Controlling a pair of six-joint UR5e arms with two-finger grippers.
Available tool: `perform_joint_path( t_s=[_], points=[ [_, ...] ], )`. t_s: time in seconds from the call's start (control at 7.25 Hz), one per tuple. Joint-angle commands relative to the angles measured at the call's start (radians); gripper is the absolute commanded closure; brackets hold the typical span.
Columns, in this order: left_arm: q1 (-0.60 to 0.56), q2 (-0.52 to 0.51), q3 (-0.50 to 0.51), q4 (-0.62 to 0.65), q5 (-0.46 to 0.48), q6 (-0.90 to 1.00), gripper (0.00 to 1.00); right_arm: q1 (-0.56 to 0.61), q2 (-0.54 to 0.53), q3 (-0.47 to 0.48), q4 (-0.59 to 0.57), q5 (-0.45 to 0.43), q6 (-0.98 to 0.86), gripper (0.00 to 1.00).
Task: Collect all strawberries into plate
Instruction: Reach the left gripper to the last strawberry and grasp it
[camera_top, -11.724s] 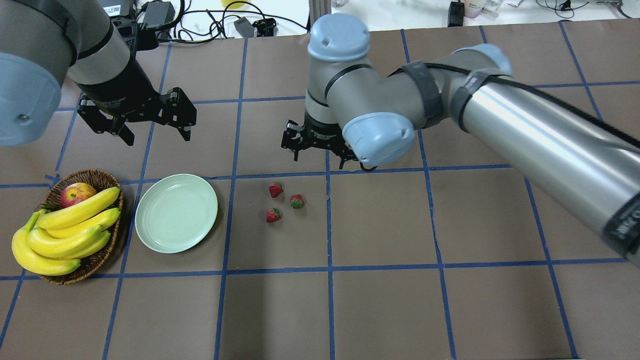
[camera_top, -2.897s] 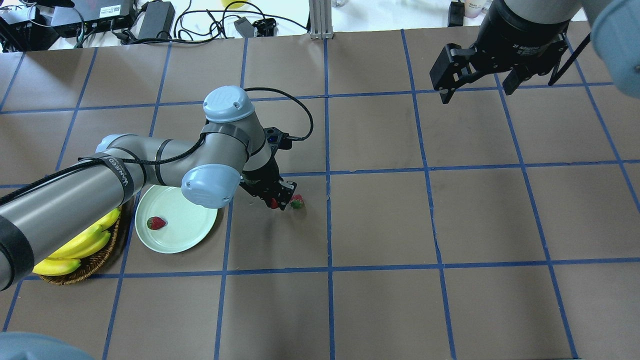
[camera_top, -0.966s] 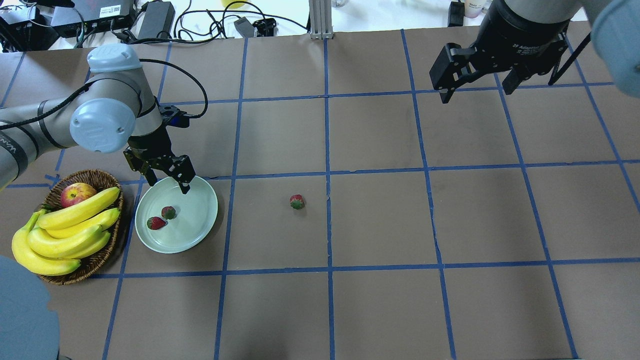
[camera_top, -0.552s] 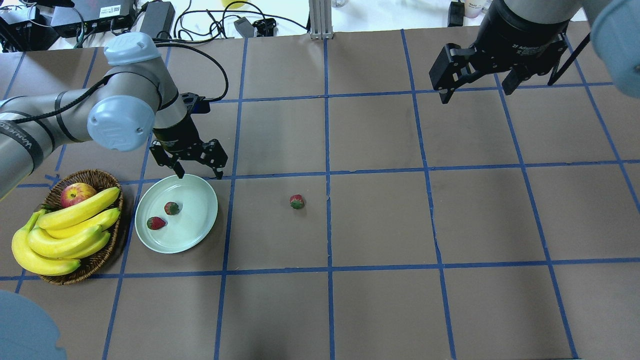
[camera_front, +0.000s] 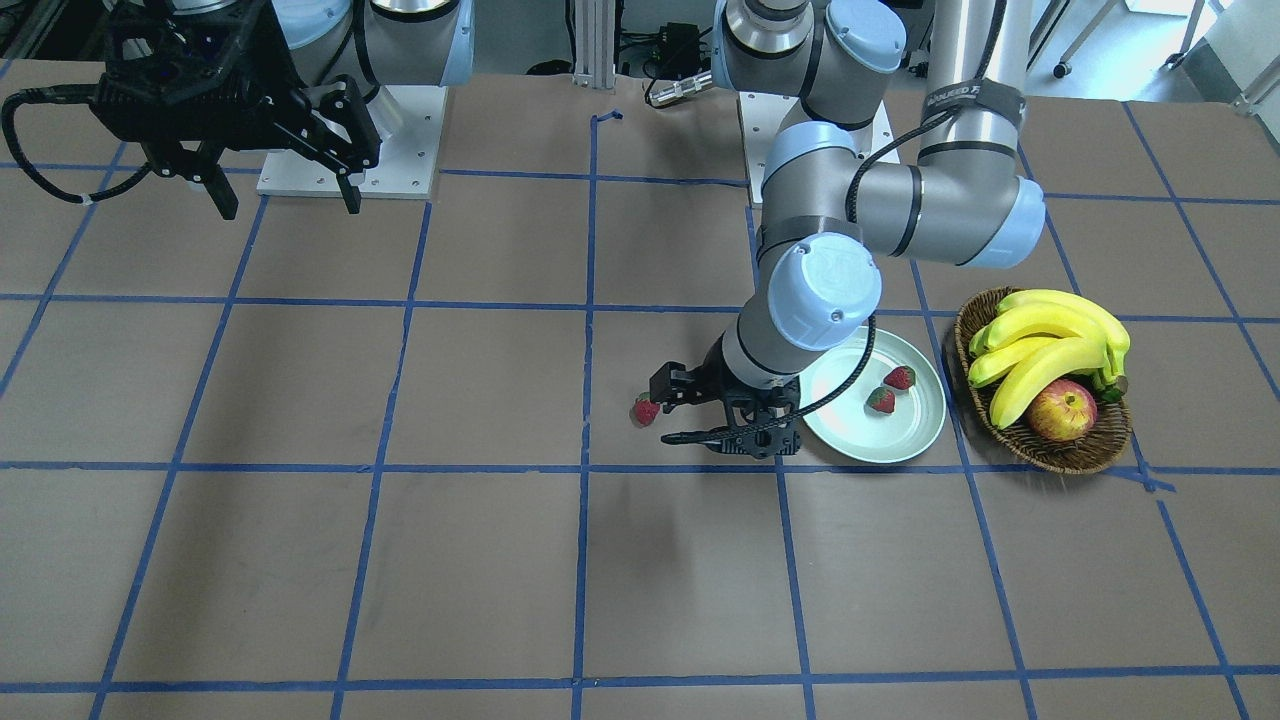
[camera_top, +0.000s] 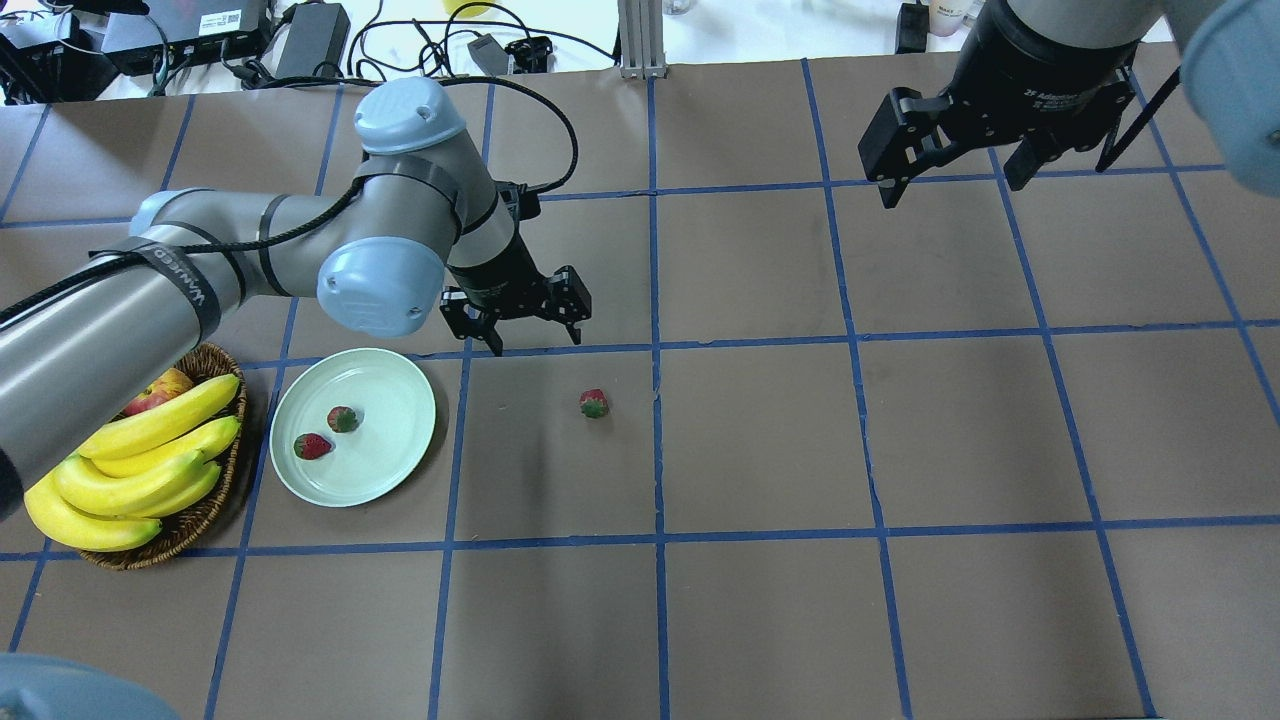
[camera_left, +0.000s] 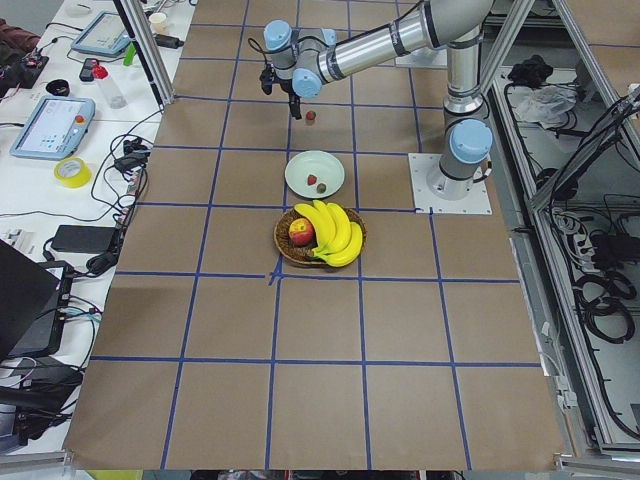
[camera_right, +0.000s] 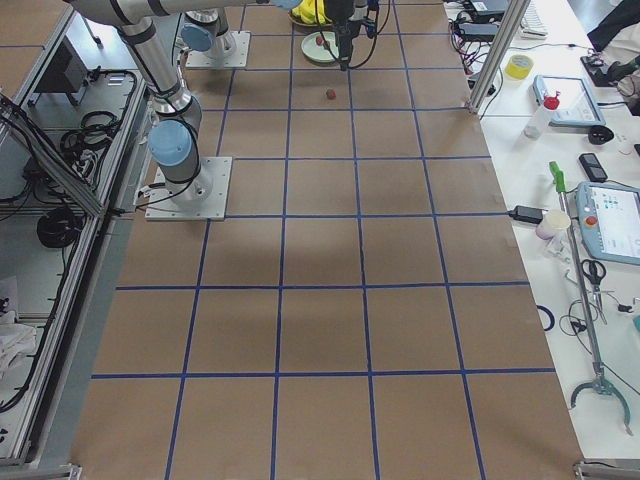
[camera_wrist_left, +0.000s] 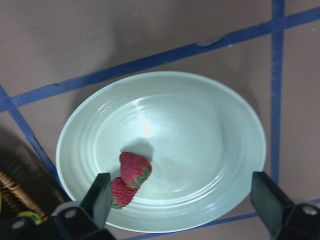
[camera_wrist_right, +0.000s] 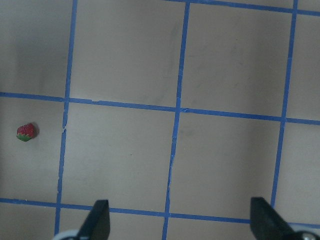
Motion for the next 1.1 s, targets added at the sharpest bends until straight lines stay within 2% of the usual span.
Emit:
perform_joint_path(
  t_s=[0.0,0.69,0.83,0.97],
  points=[
    [-0.073,-0.045,-0.003,0.056,-0.011,-0.038,0.0,0.0,0.0,0.0,0.0,0.0,0.0,0.0],
    [-0.084,-0.077,-0.064,0.065,-0.008,-0.029,0.0,0.0,0.0,0.0,0.0,0.0,0.0,0.0],
    [-0.086,-0.085,-0.064,0.073,-0.013,-0.032,0.03,0.0,0.0,0.0,0.0,0.0,0.0,0.0],
    [-0.086,-0.094,-0.067,0.072,-0.016,-0.032,0.12,0.0,0.0,0.0,0.0,0.0,0.0,0.0]
  ],
)
